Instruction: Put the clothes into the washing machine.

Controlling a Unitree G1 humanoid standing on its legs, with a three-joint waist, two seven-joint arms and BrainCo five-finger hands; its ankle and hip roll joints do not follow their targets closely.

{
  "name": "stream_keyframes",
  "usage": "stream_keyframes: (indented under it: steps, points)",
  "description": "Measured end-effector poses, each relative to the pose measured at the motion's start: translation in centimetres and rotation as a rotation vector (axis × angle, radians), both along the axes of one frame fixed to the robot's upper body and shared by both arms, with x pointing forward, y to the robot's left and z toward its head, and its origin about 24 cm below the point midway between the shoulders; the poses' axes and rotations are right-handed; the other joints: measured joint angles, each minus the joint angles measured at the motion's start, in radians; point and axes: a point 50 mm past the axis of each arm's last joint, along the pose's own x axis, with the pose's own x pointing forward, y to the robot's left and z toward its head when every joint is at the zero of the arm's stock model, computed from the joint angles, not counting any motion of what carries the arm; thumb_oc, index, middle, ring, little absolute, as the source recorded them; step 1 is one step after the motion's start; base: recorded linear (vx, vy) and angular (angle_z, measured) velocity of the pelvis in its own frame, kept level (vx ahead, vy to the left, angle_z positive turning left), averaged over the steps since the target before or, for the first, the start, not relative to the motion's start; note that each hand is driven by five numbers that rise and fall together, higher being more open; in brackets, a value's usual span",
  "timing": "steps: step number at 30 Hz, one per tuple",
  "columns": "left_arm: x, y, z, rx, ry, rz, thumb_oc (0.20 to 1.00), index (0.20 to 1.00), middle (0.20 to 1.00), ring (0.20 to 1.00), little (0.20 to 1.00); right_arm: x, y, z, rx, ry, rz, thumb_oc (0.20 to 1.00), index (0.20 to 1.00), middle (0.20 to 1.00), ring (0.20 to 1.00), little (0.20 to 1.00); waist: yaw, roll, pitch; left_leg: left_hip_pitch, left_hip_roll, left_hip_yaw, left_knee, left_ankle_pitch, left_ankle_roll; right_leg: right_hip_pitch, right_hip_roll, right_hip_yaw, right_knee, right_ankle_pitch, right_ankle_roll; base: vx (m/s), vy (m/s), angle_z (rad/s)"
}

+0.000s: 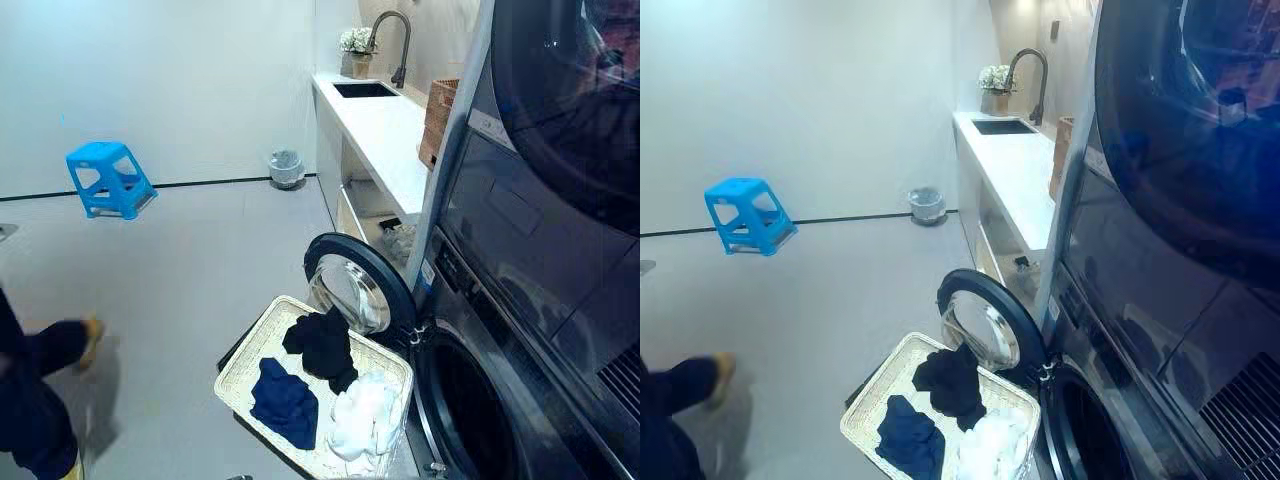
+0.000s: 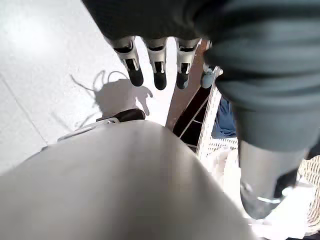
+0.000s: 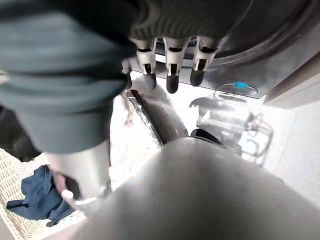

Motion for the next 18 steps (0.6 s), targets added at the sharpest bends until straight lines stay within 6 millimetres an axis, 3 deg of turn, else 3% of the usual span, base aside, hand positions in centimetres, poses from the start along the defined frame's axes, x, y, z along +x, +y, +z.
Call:
stream_keyframes:
  steps: [11, 18]
  points:
    - [0.1, 0.1, 0.0, 0.020, -0.015, 0.006, 1.000, 1.000, 1.000, 1.000, 1.000, 0.3, -0.1, 0.1, -0.004, -0.007, 0.001, 1.000, 1.000, 1.000, 1.000, 1.000, 0.000, 0.003, 0.017, 0.000, 0.000, 0.000, 0.000, 0.000, 0.000, 0.000, 0.000, 0.000, 0.000, 0.000, 0.000, 0.06, 0.008, 0.00]
    - [1.3, 0.8, 0.5, 0.226, -0.154, 0.066, 1.000, 1.000, 1.000, 1.000, 1.000, 0.3, -0.2, 0.1, -0.003, -0.009, -0.010, 1.000, 1.000, 1.000, 1.000, 1.000, 0.000, 0.004, 0.020, -0.012, 0.000, 0.000, 0.000, 0.000, 0.000, -0.013, 0.000, 0.000, 0.001, 0.000, 0.000, 0.00, 0.000, 0.00]
